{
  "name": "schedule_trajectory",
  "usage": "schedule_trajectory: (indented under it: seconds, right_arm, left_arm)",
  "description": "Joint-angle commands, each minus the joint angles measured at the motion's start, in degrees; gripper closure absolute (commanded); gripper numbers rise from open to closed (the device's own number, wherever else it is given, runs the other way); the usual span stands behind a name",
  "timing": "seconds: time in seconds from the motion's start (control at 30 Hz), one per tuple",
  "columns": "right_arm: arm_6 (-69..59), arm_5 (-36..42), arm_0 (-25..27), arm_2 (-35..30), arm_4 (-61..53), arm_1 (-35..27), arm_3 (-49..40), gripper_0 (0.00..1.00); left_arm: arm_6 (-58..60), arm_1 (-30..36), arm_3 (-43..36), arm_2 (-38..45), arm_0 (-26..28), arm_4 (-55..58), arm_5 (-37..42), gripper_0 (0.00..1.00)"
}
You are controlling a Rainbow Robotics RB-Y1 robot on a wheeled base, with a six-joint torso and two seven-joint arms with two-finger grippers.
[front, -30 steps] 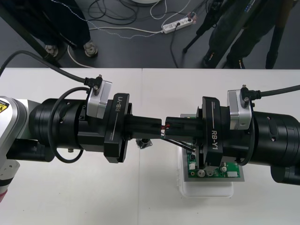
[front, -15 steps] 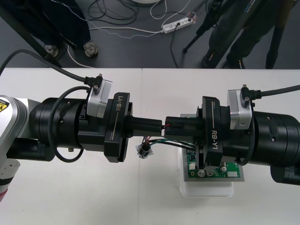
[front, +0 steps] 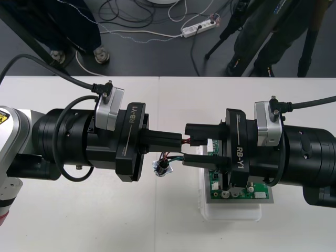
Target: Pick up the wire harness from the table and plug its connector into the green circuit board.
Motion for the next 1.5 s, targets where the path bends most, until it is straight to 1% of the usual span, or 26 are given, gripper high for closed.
schedule_trajectory:
  seconds: [0.03,0.37,0.77,0.93,1.13,1.47,1.5]
  right_arm:
    - [-1.31,-0.35,-0.15,1.04,-0.37,1.21,-2.21,0.00]
    - [-1.13,-0.35,-0.15,0.96,-1.43,1.21,-1.24,0.00]
    - [-1.04,-0.35,-0.15,0.08,-1.52,0.15,-1.24,0.00]
    - [-1.66,-0.87,-0.15,-0.54,-1.69,-1.60,-1.16,0.00]
    - [-2.98,-4.13,-0.15,-3.09,-1.61,-2.57,-1.16,0.00]
    - [-5.00,-5.18,-0.15,-3.70,-1.61,-6.79,-1.24,0.00]
    - [-5.26,-5.18,-0.15,-3.70,-1.34,-7.93,-1.24,0.00]
  left_arm:
    - [1.34,-0.55,-2.05,-1.31,-2.28,1.21,2.48,1.00]
    - [0.90,-0.29,-2.05,-1.23,-2.28,1.30,2.84,1.00]
    - [0.02,2.43,-0.91,-0.44,-2.28,3.32,2.75,1.00]
    - [-1.30,3.66,0.41,-0.44,-2.20,4.29,2.75,1.00]
    - [-2.53,4.02,1.90,-0.35,-2.20,4.73,2.57,1.00]
    - [-4.73,4.81,5.86,1.50,-2.37,5.61,-0.94,1.00]
    - [-5.17,5.33,6.38,1.59,-2.37,5.96,-1.30,1.00]
